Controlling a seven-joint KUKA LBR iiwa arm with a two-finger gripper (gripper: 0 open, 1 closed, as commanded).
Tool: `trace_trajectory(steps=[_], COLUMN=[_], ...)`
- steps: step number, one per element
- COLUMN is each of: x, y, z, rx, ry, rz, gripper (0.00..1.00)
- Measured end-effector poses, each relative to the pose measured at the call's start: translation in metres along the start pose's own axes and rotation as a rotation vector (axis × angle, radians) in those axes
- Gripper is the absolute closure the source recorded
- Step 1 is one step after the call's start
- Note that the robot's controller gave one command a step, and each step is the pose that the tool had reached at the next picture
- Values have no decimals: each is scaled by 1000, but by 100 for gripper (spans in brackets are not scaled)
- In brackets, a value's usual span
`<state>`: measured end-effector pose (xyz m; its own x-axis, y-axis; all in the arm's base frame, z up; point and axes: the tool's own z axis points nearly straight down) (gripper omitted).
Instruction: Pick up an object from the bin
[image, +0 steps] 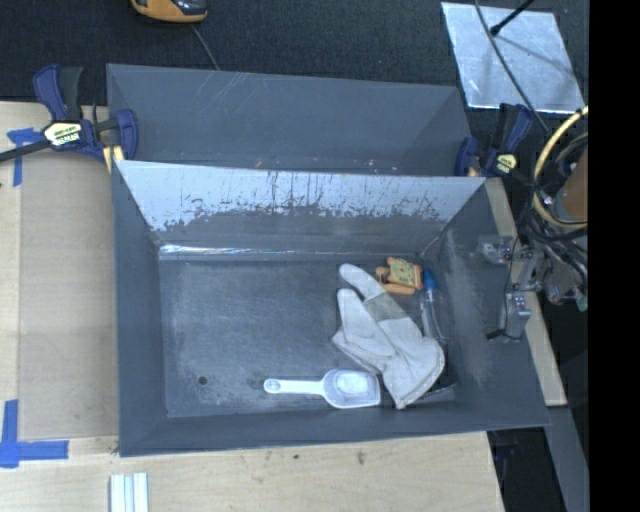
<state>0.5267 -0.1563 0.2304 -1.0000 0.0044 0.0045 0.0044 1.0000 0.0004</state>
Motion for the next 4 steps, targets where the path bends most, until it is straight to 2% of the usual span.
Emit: trace_trajectory(steps=[1, 2, 3, 4], x=[-2, 6, 23, 18], y=[1, 14, 35, 33], z=[-5, 62, 70, 99], rx=[2, 3, 1, 4], ry=[-9, -9, -6, -8], rz=[-4, -222, -372, -654], gripper=[0, 0, 0, 0])
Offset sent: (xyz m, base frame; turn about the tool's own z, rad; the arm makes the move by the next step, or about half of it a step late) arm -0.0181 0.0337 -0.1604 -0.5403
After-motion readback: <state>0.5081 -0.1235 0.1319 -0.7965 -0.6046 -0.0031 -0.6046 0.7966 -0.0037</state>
